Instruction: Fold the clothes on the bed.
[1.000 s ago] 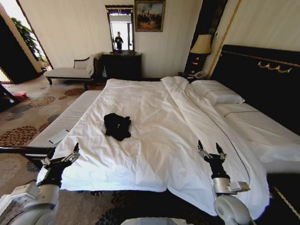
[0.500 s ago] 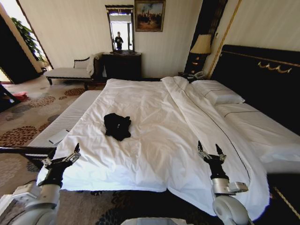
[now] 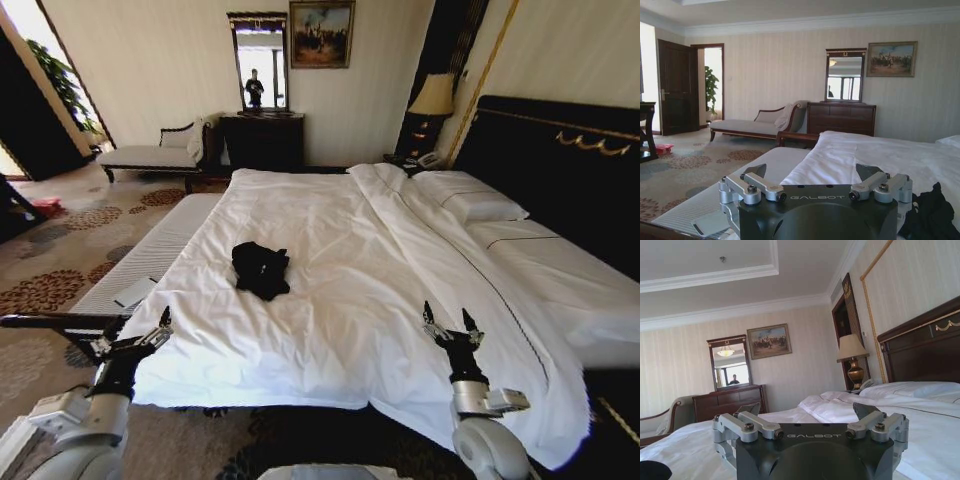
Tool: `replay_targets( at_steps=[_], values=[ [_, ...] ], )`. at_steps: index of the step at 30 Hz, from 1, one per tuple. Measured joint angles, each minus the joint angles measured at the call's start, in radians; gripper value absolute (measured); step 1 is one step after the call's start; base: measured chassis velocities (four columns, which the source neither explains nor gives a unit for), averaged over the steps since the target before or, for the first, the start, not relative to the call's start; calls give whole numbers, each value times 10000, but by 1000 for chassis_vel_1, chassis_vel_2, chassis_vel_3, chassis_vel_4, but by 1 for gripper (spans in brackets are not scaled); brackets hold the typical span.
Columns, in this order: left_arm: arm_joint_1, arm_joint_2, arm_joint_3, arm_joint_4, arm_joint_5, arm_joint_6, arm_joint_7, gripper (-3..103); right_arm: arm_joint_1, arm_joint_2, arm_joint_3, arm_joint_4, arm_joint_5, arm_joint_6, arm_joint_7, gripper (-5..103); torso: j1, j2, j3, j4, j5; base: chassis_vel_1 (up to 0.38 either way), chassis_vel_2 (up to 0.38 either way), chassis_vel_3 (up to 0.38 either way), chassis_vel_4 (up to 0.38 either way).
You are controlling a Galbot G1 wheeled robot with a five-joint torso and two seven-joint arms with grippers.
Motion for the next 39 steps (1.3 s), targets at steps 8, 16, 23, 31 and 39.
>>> replay_targets(
  at_steps=[8,16,23,31,39],
  values=[
    [39,17,-11,-15,13,-16,0,100,19,25,-61,-6,-3,92,59,100,-1,0,0,-5,-3,106,147,-110,-146],
    [50,60,-21,-51,20,-60,35,100,35,80,-97,-21,-113,243,0,100,0,0,1,-5,8,5,16,-6,-15],
    [46,72,-20,-59,46,-72,46,100,28,143,-102,-27,-275,154,18,100,-1,0,0,-2,1,0,0,0,0],
    [28,56,2,-59,90,-71,50,100,38,219,-160,-89,-334,137,76,100,-1,1,-1,-3,5,2,11,-2,-17],
    [25,19,35,-50,143,-71,52,100,47,261,-203,-90,-343,172,112,100,1,0,1,-2,2,-5,72,12,-68]
  ],
)
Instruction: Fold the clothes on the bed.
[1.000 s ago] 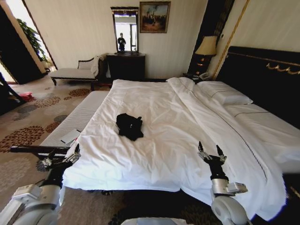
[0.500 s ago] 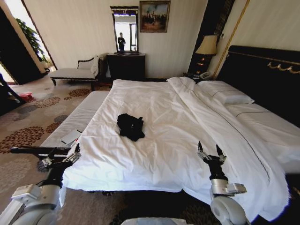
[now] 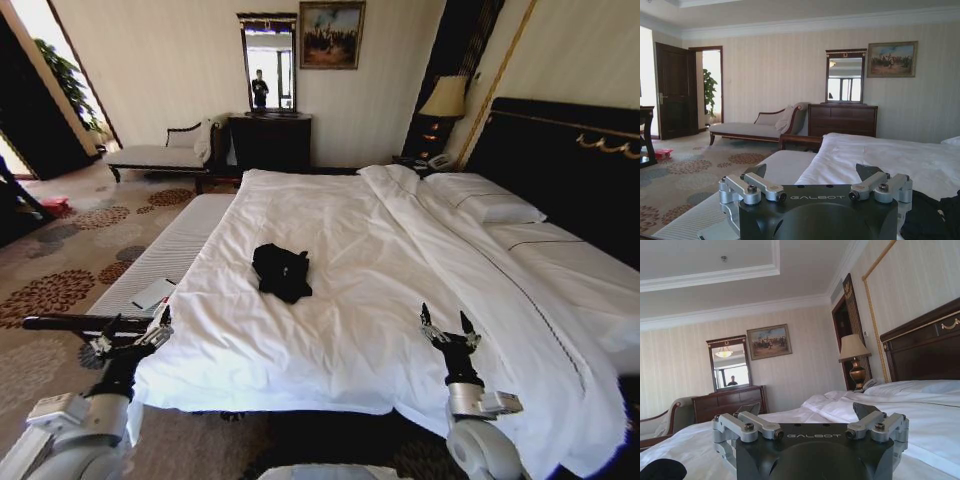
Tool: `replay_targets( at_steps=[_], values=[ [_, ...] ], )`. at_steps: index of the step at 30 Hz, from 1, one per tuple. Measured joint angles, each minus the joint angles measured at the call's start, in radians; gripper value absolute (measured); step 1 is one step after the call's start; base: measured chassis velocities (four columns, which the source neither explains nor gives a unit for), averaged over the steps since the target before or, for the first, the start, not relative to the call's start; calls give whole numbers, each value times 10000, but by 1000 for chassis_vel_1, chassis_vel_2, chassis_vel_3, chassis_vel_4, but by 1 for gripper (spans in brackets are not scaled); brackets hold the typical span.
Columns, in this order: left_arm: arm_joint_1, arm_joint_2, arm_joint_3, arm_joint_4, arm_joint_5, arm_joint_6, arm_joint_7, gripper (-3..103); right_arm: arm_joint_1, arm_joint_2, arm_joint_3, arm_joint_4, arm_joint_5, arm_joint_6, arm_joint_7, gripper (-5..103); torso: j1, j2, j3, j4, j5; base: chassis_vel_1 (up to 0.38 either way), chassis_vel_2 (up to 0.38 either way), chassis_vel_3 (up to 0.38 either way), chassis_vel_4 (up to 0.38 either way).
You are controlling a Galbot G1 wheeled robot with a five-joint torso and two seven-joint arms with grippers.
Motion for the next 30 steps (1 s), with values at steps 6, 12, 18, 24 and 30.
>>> replay_targets(
  at_steps=[6,12,18,24,30],
  values=[
    [0,-34,33,7,31,0,1,100,-3,32,1,7,-78,-7,0,100,-2,0,-1,-1,2,0,0,0,0],
    [-10,-53,47,23,44,-5,6,100,-2,75,-37,1,-116,-4,7,100,-2,1,-1,-1,2,0,0,0,0],
    [-32,-58,61,41,55,-7,10,100,33,87,-95,-4,-102,56,32,100,-2,0,-1,-1,3,38,105,-34,-104],
    [-49,-57,64,63,61,-8,10,100,50,84,-103,-3,-76,54,41,100,1,-1,1,0,-7,89,168,-71,-160],
    [-60,-58,85,80,76,-8,10,100,59,122,-102,-5,-151,-41,73,100,-2,0,-1,-1,1,38,62,-15,-48]
  ],
)
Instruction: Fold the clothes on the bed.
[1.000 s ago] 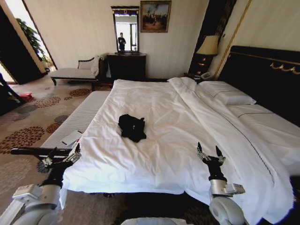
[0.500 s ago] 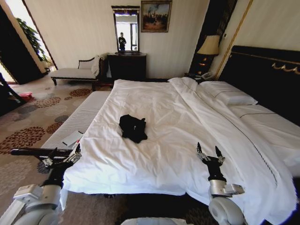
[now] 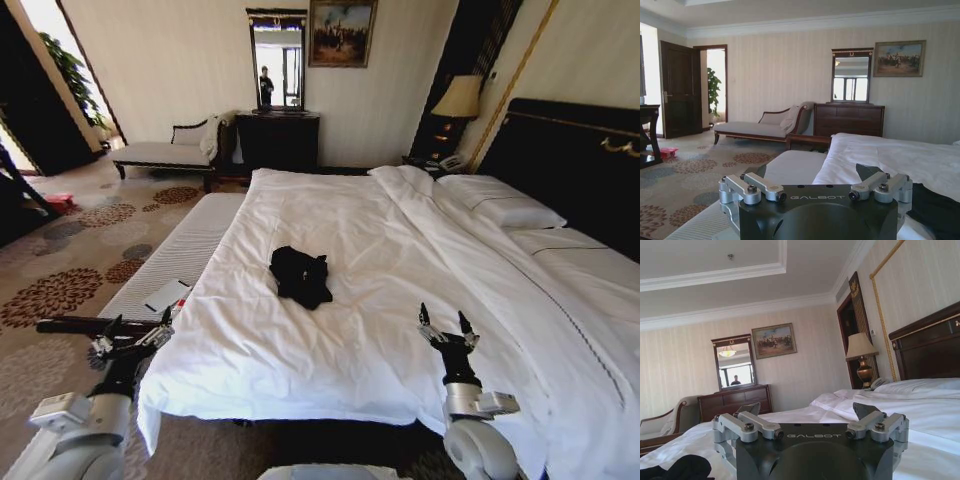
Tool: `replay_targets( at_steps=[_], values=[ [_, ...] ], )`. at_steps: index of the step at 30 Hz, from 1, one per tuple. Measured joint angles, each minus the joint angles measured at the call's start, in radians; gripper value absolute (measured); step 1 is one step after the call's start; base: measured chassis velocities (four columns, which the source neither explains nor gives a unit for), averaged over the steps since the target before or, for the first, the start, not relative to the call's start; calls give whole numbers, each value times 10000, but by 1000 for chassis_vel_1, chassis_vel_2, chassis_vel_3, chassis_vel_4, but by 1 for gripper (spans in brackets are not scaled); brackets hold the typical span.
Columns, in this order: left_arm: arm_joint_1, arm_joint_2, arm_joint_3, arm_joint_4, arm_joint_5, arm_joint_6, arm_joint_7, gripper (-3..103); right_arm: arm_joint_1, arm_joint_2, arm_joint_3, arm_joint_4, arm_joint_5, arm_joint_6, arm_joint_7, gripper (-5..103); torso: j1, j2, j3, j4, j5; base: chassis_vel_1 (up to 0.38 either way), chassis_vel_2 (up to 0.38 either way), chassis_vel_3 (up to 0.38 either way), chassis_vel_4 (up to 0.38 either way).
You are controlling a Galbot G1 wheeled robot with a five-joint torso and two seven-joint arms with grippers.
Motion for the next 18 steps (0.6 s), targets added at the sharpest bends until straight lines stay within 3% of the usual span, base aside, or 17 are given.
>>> replay_targets(
  at_steps=[18],
  values=[
    [-3,-25,28,-2,37,0,7,100,78,92,-91,-57,-180,-147,357,100,-1,0,0,1,1,-2,36,-1,-34]
  ],
)
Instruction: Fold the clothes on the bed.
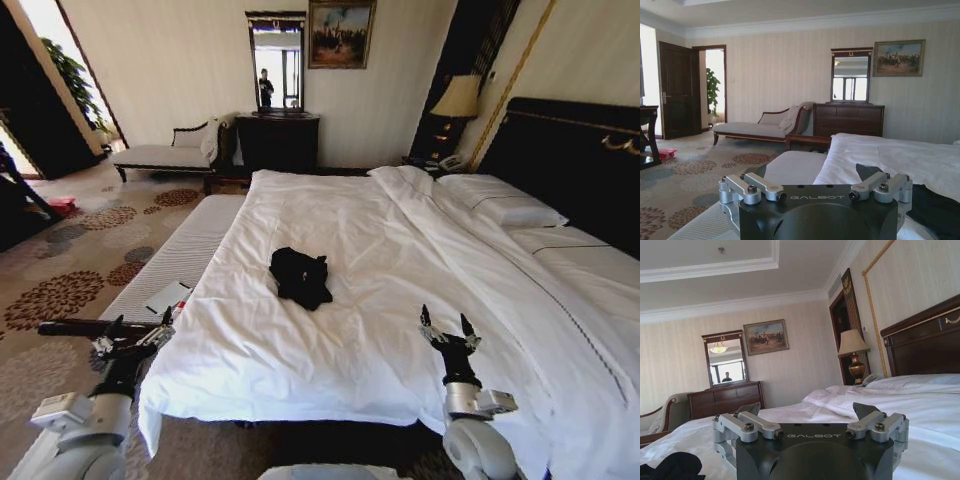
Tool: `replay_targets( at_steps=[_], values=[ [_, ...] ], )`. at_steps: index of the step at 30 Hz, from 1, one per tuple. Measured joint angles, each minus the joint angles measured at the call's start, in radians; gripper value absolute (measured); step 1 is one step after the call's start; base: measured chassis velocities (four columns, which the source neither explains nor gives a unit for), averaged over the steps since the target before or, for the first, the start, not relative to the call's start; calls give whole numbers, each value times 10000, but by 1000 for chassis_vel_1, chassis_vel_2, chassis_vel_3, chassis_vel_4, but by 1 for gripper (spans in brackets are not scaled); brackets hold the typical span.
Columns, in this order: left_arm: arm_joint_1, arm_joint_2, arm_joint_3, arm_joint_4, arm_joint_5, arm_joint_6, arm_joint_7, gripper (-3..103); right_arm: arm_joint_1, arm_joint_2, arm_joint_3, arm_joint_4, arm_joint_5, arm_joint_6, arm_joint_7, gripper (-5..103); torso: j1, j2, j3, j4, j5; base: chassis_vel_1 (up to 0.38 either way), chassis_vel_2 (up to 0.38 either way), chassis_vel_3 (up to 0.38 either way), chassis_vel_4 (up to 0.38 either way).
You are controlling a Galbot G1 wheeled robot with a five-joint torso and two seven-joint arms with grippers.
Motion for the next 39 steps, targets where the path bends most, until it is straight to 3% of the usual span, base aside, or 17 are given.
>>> replay_targets(
  at_steps=[15,39],
  values=[
    [52,38,-34,-19,23,-7,2,100,79,20,-168,-15,223,446,-444,100,2,1,0,0,0,-1,8,1,-7],
    [-8,74,-28,46,33,2,2,100,137,10,-146,-180,70,280,-331,100,-2,3,-1,0,1,-8,11,10,-8]
  ],
)
